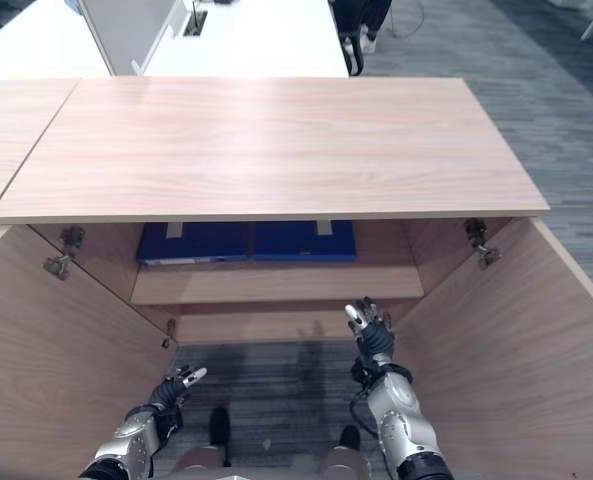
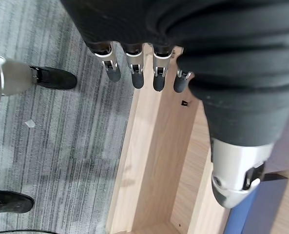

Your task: Put the empty folder in the office cabinet

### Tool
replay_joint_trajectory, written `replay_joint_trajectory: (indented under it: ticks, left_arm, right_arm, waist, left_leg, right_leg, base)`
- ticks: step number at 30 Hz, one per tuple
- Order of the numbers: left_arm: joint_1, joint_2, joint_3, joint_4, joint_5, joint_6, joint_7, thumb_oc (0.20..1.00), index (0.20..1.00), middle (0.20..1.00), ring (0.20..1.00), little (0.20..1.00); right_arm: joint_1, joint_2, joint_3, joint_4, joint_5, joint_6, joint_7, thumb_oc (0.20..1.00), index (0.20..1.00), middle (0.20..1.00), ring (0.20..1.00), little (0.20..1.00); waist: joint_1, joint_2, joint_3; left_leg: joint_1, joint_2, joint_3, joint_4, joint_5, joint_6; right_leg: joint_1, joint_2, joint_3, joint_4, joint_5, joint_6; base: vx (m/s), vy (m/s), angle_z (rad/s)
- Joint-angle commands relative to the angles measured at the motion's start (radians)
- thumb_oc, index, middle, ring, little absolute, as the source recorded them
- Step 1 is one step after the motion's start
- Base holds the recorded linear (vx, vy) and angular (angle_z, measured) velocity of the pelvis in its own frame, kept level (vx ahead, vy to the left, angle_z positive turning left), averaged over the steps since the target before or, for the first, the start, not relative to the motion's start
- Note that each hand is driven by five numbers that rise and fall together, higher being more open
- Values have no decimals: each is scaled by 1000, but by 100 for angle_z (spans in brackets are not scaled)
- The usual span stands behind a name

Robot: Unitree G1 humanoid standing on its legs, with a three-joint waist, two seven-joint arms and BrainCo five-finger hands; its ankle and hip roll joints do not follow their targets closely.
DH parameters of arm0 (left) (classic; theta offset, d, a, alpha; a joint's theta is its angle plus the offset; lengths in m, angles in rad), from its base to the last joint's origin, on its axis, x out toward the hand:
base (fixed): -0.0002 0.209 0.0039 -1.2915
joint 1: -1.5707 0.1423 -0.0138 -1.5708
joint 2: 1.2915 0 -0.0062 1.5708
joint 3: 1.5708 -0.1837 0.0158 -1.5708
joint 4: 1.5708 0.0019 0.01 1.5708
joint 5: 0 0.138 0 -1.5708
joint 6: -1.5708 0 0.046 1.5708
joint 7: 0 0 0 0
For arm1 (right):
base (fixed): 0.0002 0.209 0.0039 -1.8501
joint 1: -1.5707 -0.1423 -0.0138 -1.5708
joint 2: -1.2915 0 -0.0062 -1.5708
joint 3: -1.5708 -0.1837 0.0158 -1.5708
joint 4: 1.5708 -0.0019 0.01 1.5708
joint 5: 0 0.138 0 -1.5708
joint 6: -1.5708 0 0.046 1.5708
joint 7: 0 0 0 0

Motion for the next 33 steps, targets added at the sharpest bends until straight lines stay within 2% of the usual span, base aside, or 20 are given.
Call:
replay_joint_trajectory:
  ticks: [1,3,5,7,10,12,15,16,17,18,20,23,24,26,27,28,29,30,31,33]
  left_arm:
    - [-14,23,6,-28,2,-22,16,1000,1000,1000,1000,1000]
    - [-1,17,12,-46,-11,-22,24,1000,1000,1000,1000,1000]
    - [23,5,29,-55,-38,-25,31,1000,1000,1000,1000,1000]
    - [34,-1,31,-52,-42,-26,31,1000,1000,1000,1000,1000]
    - [48,-15,27,-39,-25,-26,13,1000,1000,1000,1000,1000]
    - [54,-16,38,-40,-24,-30,5,1000,1000,1000,1000,1000]
    - [66,-24,56,-55,-36,-45,0,1000,1000,1000,1000,1000]
    - [68,-27,54,-69,-39,-47,-2,1000,1000,1000,1000,1000]
    - [66,-31,53,-85,-40,-51,-4,1000,1000,1000,1000,1000]
    - [70,-34,55,-102,-44,-53,-7,1000,1000,1000,1000,1000]
    - [86,-37,58,-114,-35,-59,-18,1000,1000,1000,1000,1000]
    - [114,-41,57,-118,-15,-57,-36,1000,1000,1000,1000,1000]
    - [114,-41,58,-119,-15,-57,-36,1000,1000,1000,1000,1000]
    - [119,-41,48,-121,-6,-51,-43,1000,1000,1000,1000,1000]
    - [117,-44,36,-119,12,-44,-47,1000,1000,1000,1000,1000]
    - [117,-43,34,-113,21,-42,-47,1000,1000,1000,1000,1000]
    - [112,-47,20,-90,40,-32,-47,1000,1000,1000,1000,1000]
    - [112,-47,19,-89,40,-32,-46,1000,1000,1000,1000,1000]
    - [105,-45,14,-81,53,-30,-47,1000,1000,1000,1000,1000]
    - [101,-41,14,-72,63,-29,-46,1000,1000,1000,1000,1000]
  right_arm:
    - [-53,37,1,-57,11,-25,12,1000,1000,1000,1000,1000]
    - [-34,35,9,-64,10,-18,17,1000,1000,1000,1000,1000]
    - [-37,21,16,-51,3,-8,16,1000,1000,1000,1000,1000]
    - [-34,15,18,-52,-5,-8,17,1000,1000,1000,1000,1000]
    - [-20,-39,36,-51,-136,8,45,1000,1000,1000,1000,1000]
    - [-9,-93,46,-51,-292,6,43,1000,1000,1000,1000,1000]
    - [13,-140,39,-34,-443,-8,33,1000,1000,1000,1000,1000]
    - [12,-150,36,-29,-480,-10,23,1000,1000,1000,1000,1000]
    - [5,-168,41,-22,-534,-15,8,1000,1000,1000,1000,1000]
    - [0,-181,50,-17,-572,-13,8,1000,1000,1000,1000,1000]
    - [-4,-204,78,4,-641,-18,13,1000,1000,1000,1000,1000]
    - [13,-226,96,37,-722,-16,30,1000,1000,1000,1000,1000]
    - [12,-227,96,37,-722,-17,30,1000,1000,1000,1000,1000]
    - [19,-231,103,74,-758,-8,22,1000,1000,1000,1000,1000]
    - [28,-216,95,124,-755,8,18,1000,1000,1000,1000,1000]
    - [32,-204,90,147,-745,13,16,1000,1000,1000,1000,1000]
    - [45,-179,64,193,-715,25,5,1000,1000,1000,1000,1000]
    - [45,-178,63,194,-715,25,4,1000,1000,1000,1000,1000]
    - [50,-157,46,221,-702,35,-1,1000,1000,1000,1000,1000]
    - [47,-144,39,232,-697,38,-5,1000,1000,1000,1000,1000]
  waist:
    - [47,20,32]
    - [57,13,12]
    - [68,20,-4]
    - [70,25,-8]
    - [72,41,-4]
    - [76,52,4]
    - [73,65,19]
    - [71,66,28]
    - [64,63,40]
    - [56,58,46]
    - [47,46,47]
    - [26,40,50]
    - [24,40,48]
    - [5,42,45]
    - [-16,44,32]
    - [-27,48,22]
    - [-37,58,1]
    - [-38,56,1]
    - [-36,57,-7]
    - [-32,52,-8]
  left_leg:
    - [54,0,-33,5,-111,17]
    - [54,-10,-52,4,-106,13]
    - [50,-5,-59,4,-99,0]
    - [50,-3,-63,4,-95,-5]
    - [39,6,-96,4,-73,-26]
    - [23,13,-117,4,-53,-44]
    - [-9,21,-126,19,-36,-65]
    - [-25,25,-110,31,-25,-71]
    - [-52,38,-56,69,-23,-74]
    - [-60,59,4,103,-35,-67]
    - [-38,93,77,153,-70,-61]
    - [31,147,135,209,-117,-62]
    - [26,146,133,208,-114,-62]
    - [75,196,190,224,-115,-70]
    - [112,246,256,238,-88,-86]
    - [136,254,273,224,-85,-97]
    - [169,249,302,169,-121,-116]
    - [170,246,301,166,-120,-115]
    - [171,217,303,117,-131,-112]
    - [165,198,289,107,-141,-105]
  right_leg:
    - [4,89,80,93,-92,3]
    - [57,101,76,6,-101,-16]
    - [84,108,78,-61,-87,-22]
    - [101,105,67,-82,-84,-28]
    - [135,118,44,-116,-93,-44]
    - [152,124,32,-147,-91,-52]
    - [176,120,8,-198,-80,-52]
    - [178,113,-1,-210,-76,-52]
    - [173,98,-19,-214,-67,-53]
    - [159,87,-31,-211,-57,-54]
    - [134,65,-57,-207,-34,-54]
    - [124,38,-112,-191,-27,-58]
    - [121,37,-114,-191,-24,-58]
    - [116,17,-163,-179,-18,-60]
    - [102,-13,-222,-164,1,-56]
    - [99,-23,-244,-158,7,-52]
    - [111,-44,-275,-150,13,-27]
    - [112,-46,-276,-151,13,-25]
    - [110,-72,-288,-130,35,-12]
    - [108,-91,-290,-119,50,-3]
  base:
    - [-9,-64,28]
    - [18,-117,11]
    - [26,-109,44]
    - [-30,-103,49]
    - [-78,-137,23]
    - [-98,-93,35]
    - [-126,-28,56]
    - [-212,41,67]
    - [-259,70,56]
    - [-302,63,71]
    - [-238,34,46]
    - [-164,36,40]
    - [-139,57,92]
    - [-194,139,55]
    - [-217,236,47]
    - [-156,318,120]
    - [-34,196,151]
    - [-35,313,195]
    - [-32,192,155]
    - [-24,235,95]
